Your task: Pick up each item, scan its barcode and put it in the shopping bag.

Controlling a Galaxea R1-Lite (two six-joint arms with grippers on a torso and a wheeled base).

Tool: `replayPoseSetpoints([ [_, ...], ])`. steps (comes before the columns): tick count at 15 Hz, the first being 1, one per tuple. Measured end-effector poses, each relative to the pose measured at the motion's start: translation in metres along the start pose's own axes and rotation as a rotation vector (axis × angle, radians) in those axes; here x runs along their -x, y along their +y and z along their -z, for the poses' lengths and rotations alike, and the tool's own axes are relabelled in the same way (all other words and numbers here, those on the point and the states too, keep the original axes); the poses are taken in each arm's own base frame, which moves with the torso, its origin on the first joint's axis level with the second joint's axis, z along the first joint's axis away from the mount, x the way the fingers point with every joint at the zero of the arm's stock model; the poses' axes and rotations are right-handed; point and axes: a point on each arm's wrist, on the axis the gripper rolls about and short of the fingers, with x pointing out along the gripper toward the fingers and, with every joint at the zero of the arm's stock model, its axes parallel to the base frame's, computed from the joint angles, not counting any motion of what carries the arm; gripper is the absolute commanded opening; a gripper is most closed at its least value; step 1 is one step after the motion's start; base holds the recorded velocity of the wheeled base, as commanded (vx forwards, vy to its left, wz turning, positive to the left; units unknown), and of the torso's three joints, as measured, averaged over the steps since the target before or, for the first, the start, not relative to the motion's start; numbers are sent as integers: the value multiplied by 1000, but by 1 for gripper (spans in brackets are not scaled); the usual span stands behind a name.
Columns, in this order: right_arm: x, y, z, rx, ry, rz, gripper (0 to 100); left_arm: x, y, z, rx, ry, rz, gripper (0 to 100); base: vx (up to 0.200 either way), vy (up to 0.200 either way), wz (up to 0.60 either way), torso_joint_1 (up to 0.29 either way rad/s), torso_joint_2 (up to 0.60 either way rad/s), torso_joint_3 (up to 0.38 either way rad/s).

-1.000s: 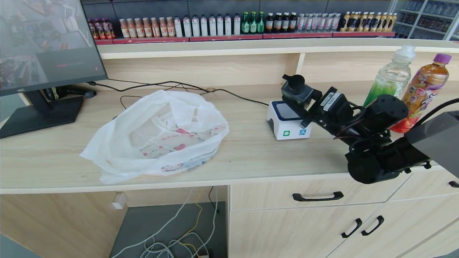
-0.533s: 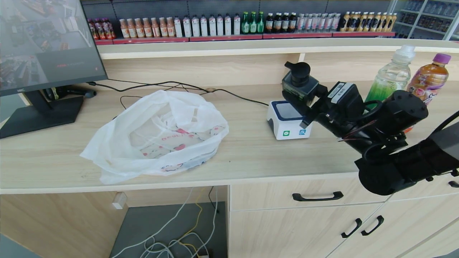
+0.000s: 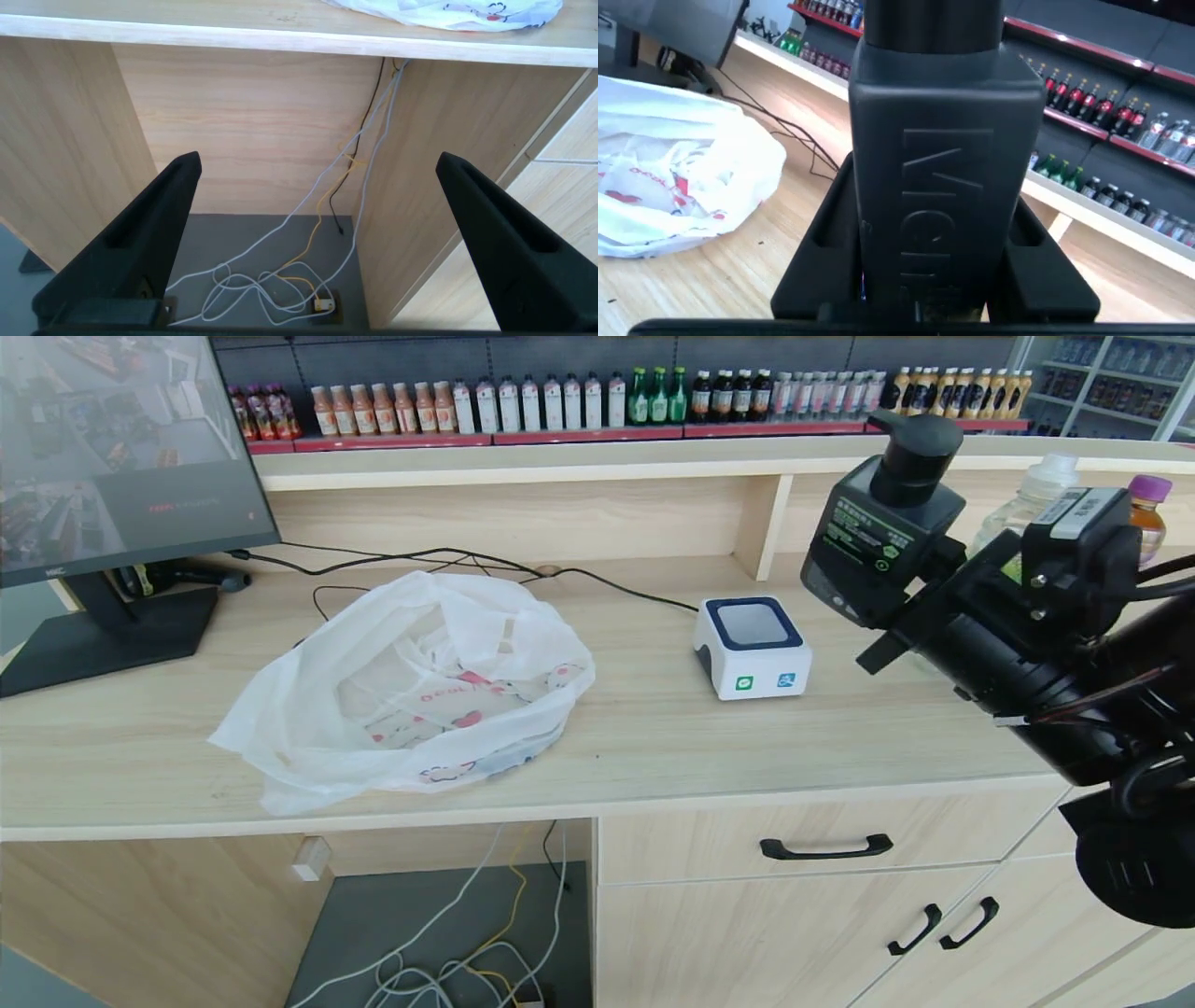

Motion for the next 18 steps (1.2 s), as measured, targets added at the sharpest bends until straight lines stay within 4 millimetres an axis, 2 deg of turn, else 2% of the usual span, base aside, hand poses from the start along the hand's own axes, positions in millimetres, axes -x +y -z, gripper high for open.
replayPoseSetpoints([
  [3, 8, 4, -10, -78, 8, 28, 0, 0, 0, 0, 0, 0, 0, 100, 0, 0, 0, 0, 0, 0],
  [6, 16, 5, -13, -208, 50, 135, 0, 0, 0, 0, -1, 0, 0, 100, 0, 0, 0, 0, 0, 0],
  [9, 38, 12, -7, -309, 169, 312, 0, 0, 0, 0, -1, 0, 0, 100, 0, 0, 0, 0, 0, 0],
  [12, 55, 21, -5, -333, 228, 314, 0, 0, 0, 0, 0, 0, 0, 100, 0, 0, 0, 0, 0, 0],
  [15, 56, 20, -7, -343, 221, 318, 0, 0, 0, 0, 0, 0, 0, 100, 0, 0, 0, 0, 0, 0],
  [18, 48, 18, -6, -353, 199, 321, 0, 0, 0, 0, 2, 0, 0, 100, 0, 200, 0, -1, 1, 4],
])
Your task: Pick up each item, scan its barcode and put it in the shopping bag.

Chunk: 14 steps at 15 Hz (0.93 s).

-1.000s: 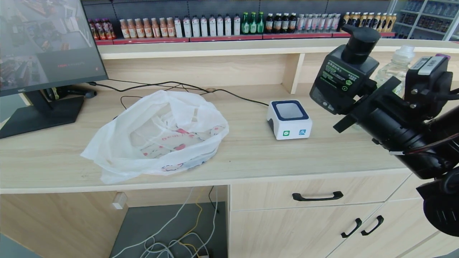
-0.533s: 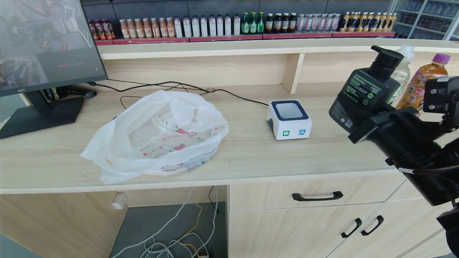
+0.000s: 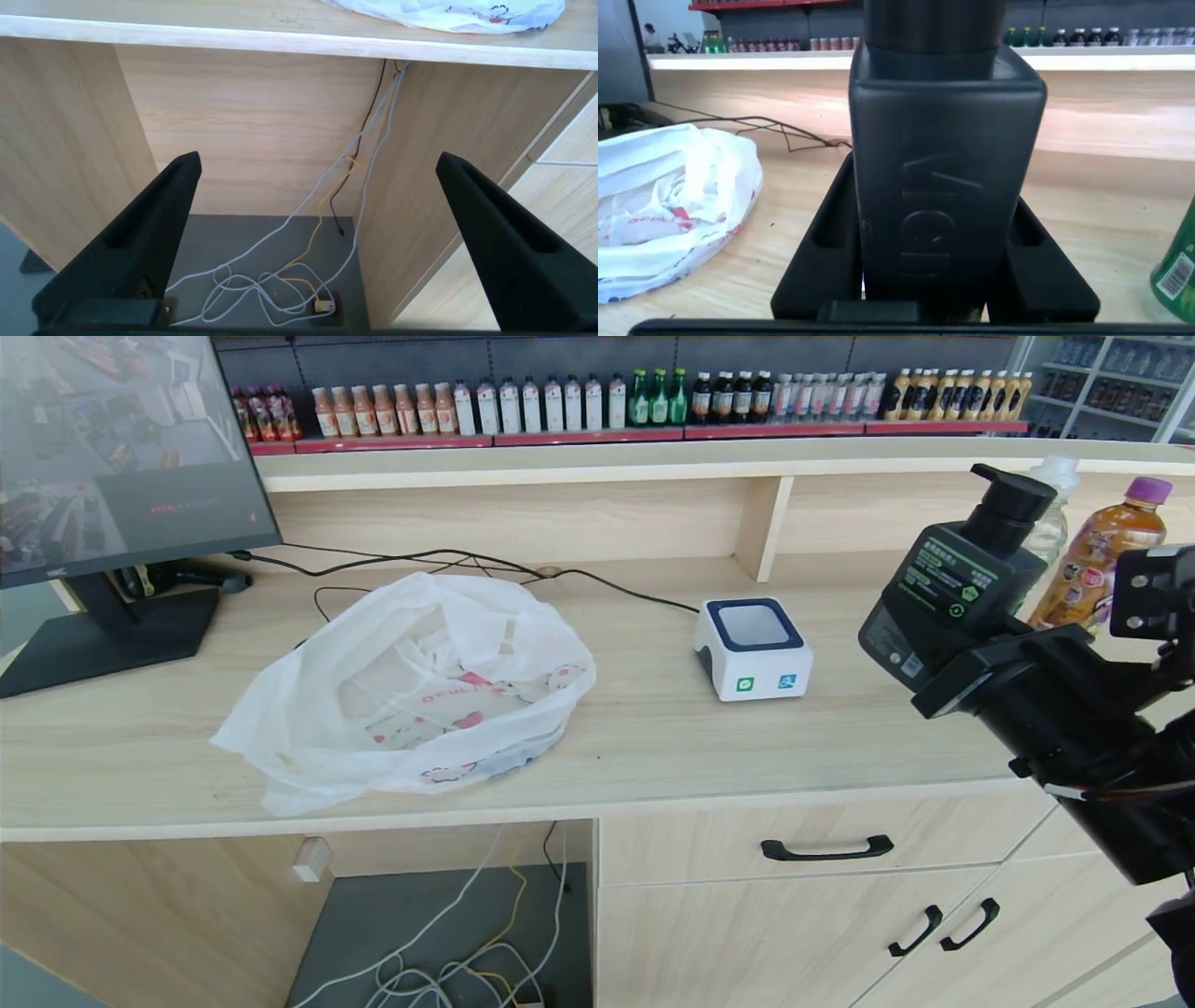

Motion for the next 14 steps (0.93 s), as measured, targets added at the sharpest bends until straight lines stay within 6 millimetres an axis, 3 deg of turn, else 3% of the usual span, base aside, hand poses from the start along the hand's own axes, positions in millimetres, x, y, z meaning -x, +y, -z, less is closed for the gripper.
replayPoseSetpoints([
  [14, -20, 4, -6, -18, -61, -14, 0, 0, 0, 0, 1, 0, 0, 100, 0, 200, 0, 4, 3, 1],
])
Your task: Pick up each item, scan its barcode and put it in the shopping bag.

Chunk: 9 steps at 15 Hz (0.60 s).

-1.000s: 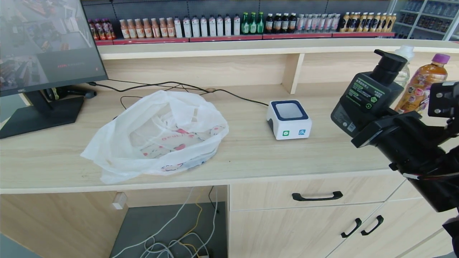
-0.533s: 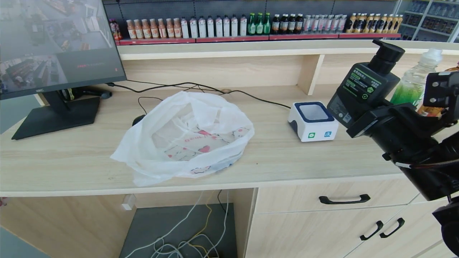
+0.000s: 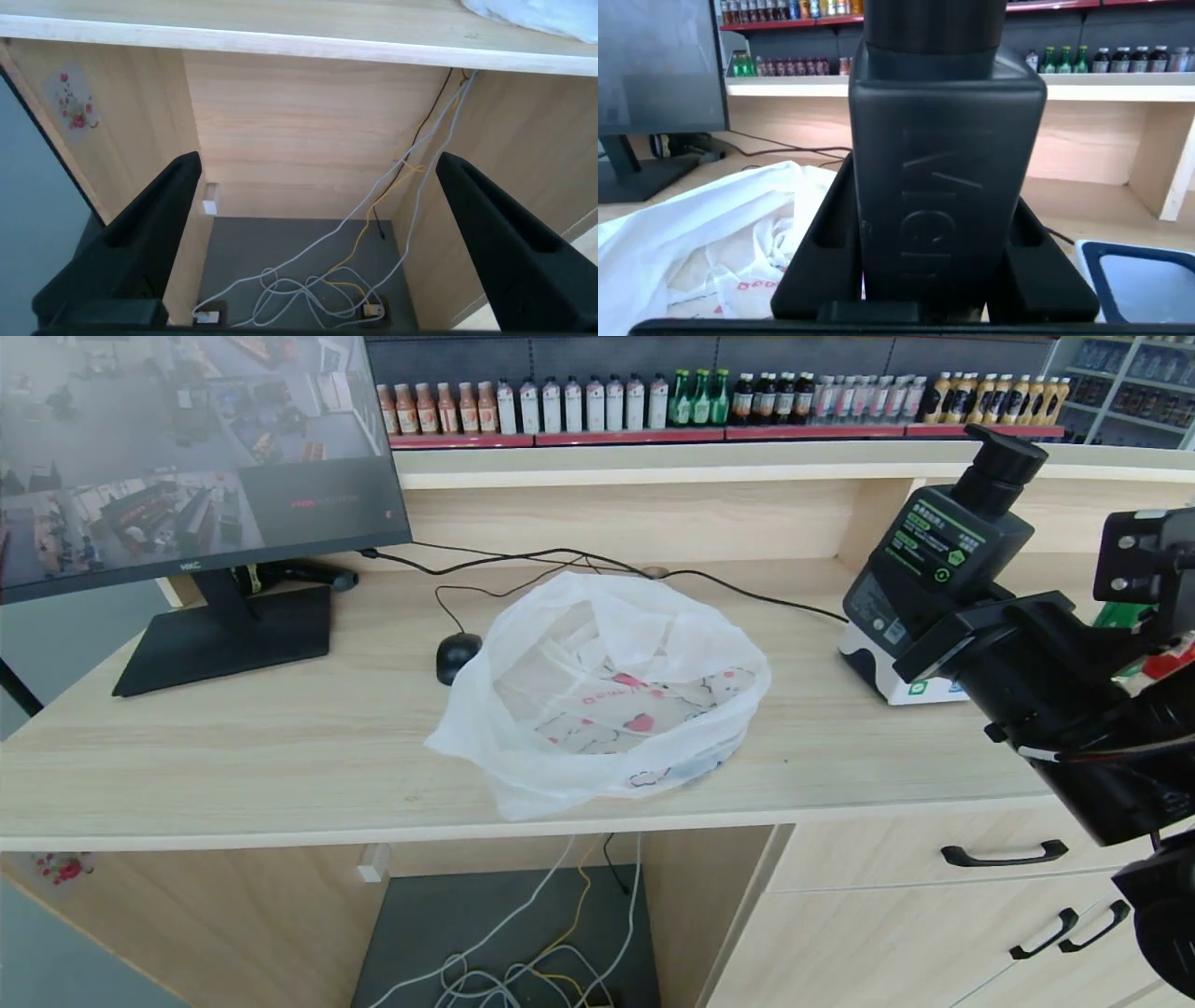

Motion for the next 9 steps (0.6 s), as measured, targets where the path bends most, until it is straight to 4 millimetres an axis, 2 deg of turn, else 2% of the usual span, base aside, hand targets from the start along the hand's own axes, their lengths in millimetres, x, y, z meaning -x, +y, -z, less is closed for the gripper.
replayPoseSetpoints([
  [2, -2, 0, 0, 0, -4, 1, 0, 0, 0, 0, 0, 0, 0, 100, 0, 200, 0, 2, 0, 2],
  [9, -12, -1, -5, 6, -47, 6, 0, 0, 0, 0, -3, 0, 1, 100, 0, 0, 0, 0, 0, 0],
])
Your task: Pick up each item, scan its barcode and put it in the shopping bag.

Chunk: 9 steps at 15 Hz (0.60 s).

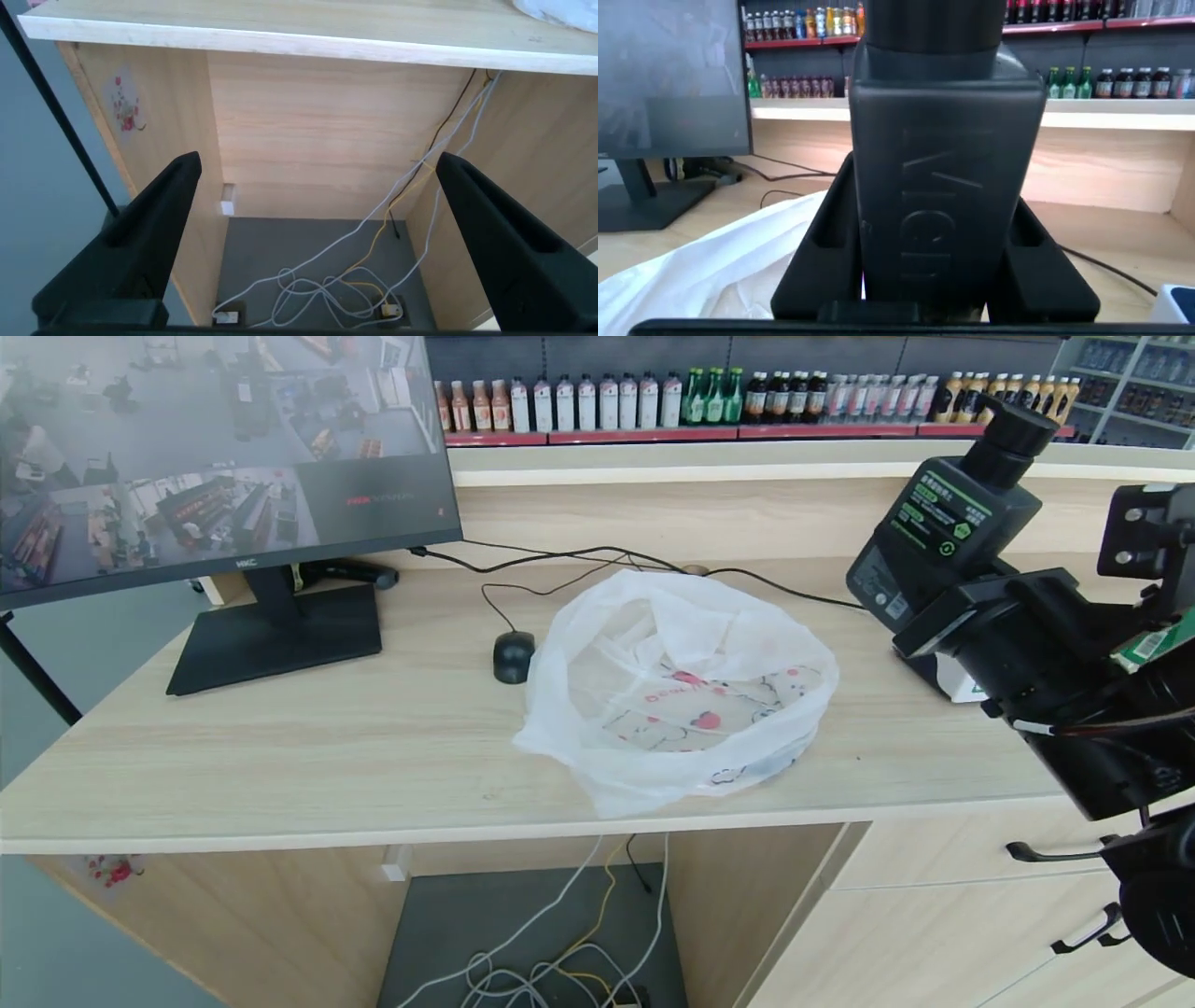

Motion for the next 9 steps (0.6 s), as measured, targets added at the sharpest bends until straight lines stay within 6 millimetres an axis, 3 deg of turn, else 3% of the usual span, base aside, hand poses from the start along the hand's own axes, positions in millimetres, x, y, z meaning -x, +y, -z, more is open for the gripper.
replayPoseSetpoints([
  [5, 2, 4, 1, -8, 10, -15, 0, 0, 0, 0, 0, 0, 0, 100, 0, 0, 0, 0, 0, 0],
  [9, 0, 24, 5, -59, 20, -38, 0, 0, 0, 0, 0, 0, -1, 100, 0, 0, 0, 0, 0, 0],
])
